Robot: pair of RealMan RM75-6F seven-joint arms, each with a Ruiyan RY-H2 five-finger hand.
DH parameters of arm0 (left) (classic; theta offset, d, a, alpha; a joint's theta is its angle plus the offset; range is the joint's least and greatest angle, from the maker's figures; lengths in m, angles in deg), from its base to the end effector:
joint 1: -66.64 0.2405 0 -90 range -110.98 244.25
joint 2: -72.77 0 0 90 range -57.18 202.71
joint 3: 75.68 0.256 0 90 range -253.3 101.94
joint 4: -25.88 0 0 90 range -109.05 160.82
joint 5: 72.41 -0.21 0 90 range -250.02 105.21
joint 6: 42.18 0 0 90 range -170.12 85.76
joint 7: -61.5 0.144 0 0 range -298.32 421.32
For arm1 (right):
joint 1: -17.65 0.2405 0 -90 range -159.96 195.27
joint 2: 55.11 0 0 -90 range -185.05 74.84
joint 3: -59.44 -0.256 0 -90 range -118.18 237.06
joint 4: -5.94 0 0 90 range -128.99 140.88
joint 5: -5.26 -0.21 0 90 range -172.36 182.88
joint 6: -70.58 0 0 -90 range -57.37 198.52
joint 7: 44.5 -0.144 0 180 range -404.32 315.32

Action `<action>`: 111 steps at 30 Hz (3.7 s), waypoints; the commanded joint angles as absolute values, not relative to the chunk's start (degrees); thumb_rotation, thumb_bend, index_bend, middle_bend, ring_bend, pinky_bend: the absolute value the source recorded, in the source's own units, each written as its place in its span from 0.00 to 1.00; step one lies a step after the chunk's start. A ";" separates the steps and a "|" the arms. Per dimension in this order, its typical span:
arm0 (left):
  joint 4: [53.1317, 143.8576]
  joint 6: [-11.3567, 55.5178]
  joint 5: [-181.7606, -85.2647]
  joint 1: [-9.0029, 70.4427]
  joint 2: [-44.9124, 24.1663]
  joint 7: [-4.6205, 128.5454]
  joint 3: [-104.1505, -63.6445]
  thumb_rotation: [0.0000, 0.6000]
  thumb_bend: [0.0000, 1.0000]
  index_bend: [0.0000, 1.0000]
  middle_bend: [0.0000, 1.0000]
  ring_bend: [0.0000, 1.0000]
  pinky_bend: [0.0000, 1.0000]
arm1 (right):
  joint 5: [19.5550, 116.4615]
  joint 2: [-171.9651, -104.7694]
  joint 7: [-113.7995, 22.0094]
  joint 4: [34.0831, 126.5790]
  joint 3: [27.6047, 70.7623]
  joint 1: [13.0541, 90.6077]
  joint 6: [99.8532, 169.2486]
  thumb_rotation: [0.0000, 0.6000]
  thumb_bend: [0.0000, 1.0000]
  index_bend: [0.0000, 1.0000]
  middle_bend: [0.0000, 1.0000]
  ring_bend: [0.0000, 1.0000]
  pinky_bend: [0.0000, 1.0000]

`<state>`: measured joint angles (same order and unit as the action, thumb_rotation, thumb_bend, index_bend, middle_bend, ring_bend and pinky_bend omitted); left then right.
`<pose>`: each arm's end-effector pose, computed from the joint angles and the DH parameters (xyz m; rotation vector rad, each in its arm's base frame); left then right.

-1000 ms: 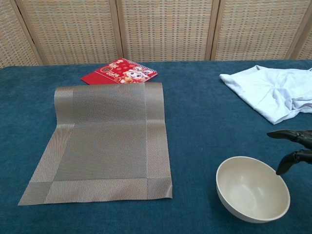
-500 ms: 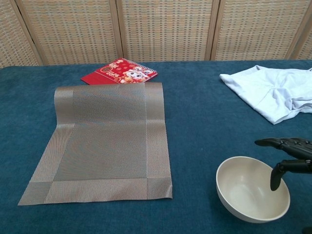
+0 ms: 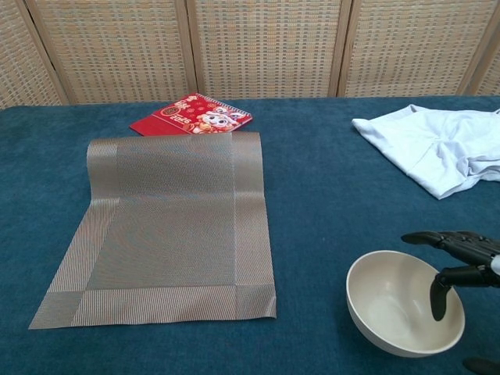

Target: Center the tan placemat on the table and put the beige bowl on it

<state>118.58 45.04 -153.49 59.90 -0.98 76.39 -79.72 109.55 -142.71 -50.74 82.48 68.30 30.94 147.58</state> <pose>-0.2947 0.1930 0.1165 -1.3377 -0.8323 -0.8439 -0.2595 -0.1607 -0.0094 1.9339 -1.0762 1.1212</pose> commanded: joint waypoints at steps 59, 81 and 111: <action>117.92 44.39 -153.91 60.09 -1.85 76.77 -80.29 1.00 0.20 0.00 0.00 0.00 0.00 | 86.57 -138.87 -47.63 79.48 51.92 39.85 136.14 1.00 0.53 0.71 0.19 0.00 0.10; 118.62 44.08 -154.12 60.21 -1.00 76.47 -80.09 1.00 0.20 0.00 0.00 0.00 0.00 | 81.34 -137.19 -45.74 82.95 52.64 38.54 134.70 1.00 0.36 0.25 0.00 0.00 0.01; 118.93 45.74 -155.09 61.51 0.47 73.25 -80.02 1.00 0.20 0.00 0.00 0.00 0.00 | 104.03 -144.79 -43.39 87.59 62.45 37.06 145.60 1.00 0.24 0.32 0.00 0.00 0.00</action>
